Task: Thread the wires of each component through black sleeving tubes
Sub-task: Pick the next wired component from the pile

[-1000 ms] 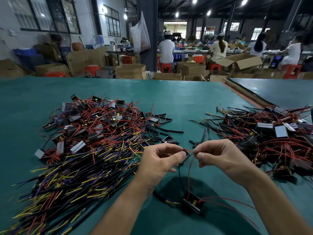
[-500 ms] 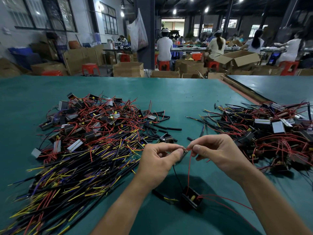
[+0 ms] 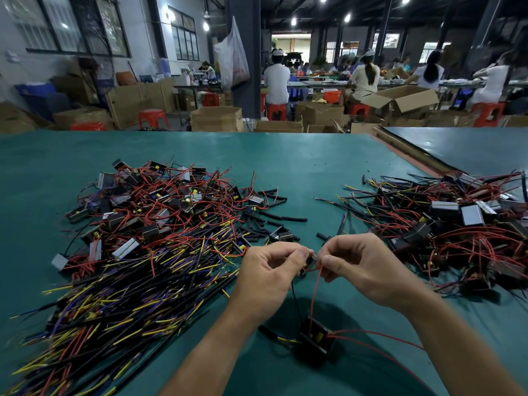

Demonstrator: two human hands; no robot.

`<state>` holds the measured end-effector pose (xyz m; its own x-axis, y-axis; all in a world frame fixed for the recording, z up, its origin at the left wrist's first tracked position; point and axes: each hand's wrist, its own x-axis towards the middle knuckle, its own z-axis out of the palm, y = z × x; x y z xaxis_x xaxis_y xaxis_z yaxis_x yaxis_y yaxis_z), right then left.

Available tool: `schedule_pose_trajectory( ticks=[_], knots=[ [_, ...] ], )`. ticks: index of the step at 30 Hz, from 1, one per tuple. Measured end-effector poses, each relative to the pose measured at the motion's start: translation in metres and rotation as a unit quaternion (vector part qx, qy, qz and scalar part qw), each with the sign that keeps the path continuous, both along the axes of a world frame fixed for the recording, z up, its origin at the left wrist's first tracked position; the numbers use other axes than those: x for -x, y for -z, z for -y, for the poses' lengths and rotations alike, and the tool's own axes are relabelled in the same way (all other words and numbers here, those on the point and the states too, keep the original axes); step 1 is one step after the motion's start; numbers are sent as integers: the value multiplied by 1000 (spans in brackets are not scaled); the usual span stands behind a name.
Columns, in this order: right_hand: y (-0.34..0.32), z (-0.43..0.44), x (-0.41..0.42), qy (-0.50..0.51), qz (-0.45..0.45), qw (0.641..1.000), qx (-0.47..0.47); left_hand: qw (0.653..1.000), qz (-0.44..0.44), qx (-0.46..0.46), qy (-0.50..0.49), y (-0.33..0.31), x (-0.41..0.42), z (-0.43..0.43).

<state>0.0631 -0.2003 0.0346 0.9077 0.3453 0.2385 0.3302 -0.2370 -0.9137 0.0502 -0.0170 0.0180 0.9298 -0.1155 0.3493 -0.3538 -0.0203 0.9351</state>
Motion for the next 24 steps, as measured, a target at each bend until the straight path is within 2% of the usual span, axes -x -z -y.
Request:
schedule_pose_trajectory(
  ticks=[5,14,24],
  knots=[
    [0,-3,2,11,15,1000,-6,999,-34,-11,14,2,0,1],
    [0,-1,-3,49,4,999,-16,999,-44,-30,10,9,-4,5],
    [0,-1,2,46,63,996,52,998,-28,-46,31,12,-3,9]
  ],
)
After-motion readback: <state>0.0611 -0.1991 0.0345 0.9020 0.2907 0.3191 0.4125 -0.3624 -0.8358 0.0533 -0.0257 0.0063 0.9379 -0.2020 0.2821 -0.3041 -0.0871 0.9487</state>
